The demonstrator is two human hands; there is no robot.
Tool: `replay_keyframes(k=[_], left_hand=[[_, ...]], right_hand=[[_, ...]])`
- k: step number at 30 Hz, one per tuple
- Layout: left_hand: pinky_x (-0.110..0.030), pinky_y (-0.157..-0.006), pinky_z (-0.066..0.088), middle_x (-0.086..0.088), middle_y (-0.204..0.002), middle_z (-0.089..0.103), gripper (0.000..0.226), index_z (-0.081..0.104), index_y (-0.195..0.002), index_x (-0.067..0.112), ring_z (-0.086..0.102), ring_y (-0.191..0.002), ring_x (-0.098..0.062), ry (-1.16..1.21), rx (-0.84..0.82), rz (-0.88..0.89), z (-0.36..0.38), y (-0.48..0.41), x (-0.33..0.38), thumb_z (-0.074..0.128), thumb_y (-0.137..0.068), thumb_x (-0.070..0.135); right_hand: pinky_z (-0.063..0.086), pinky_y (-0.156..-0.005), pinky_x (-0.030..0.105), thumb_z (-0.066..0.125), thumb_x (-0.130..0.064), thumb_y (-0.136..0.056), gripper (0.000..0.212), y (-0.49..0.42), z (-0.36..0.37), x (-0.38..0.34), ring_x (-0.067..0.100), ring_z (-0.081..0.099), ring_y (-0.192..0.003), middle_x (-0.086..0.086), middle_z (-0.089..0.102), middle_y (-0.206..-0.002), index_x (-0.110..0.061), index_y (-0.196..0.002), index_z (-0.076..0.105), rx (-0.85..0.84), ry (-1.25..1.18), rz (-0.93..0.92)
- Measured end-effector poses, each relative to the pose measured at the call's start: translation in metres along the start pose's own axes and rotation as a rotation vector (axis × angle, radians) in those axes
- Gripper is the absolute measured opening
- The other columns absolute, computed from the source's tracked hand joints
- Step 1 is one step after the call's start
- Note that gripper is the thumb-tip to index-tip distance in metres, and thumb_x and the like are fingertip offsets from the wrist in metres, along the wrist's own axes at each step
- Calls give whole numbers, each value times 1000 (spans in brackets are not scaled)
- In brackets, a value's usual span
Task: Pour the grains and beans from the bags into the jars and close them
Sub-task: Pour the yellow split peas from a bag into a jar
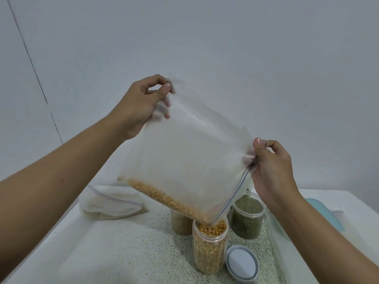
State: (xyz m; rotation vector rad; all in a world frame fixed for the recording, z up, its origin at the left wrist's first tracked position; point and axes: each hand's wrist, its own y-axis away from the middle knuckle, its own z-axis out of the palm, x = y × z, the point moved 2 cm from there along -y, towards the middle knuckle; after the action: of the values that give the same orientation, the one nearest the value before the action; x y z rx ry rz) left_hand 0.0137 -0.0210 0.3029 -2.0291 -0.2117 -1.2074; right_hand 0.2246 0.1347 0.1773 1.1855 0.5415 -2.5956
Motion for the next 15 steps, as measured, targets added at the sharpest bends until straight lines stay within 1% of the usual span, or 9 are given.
replay_keyframes(k=[5, 9, 12, 15], left_hand=[[-26, -55, 40, -2, -74, 59, 19, 63, -92, 18, 58, -58, -21, 12, -4, -4, 1, 3, -5, 55, -105, 28], [-25, -55, 41, -4, -75, 59, 19, 63, -92, 18, 56, -58, -20, 11, -8, 2, 1, 4, -5, 54, -106, 28], [-25, -56, 41, -3, -75, 60, 20, 64, -90, 20, 56, -59, -19, 11, 4, 1, 0, 3, -3, 55, -105, 29], [-25, -56, 41, -1, -74, 61, 20, 64, -89, 21, 54, -62, -18, -16, 4, 13, -1, 2, -2, 56, -105, 30]], right_hand=[[44, -51, 20, 56, -11, -103, 23, -1, -3, 4, 14, 43, -64, 5, 50, -82, -11, -82, 47, 12, 22, 0], [41, -51, 22, 54, -9, -104, 24, 1, 0, 4, 12, 41, -59, 3, 48, -76, -12, -81, 46, -10, 21, -15], [44, -54, 23, 55, -10, -104, 22, -1, 1, 2, 14, 44, -63, 5, 51, -82, -12, -84, 47, -7, 42, -16], [44, -54, 22, 56, -10, -103, 22, -3, 0, 2, 15, 43, -66, 7, 50, -87, -11, -83, 47, 6, 29, 0]])
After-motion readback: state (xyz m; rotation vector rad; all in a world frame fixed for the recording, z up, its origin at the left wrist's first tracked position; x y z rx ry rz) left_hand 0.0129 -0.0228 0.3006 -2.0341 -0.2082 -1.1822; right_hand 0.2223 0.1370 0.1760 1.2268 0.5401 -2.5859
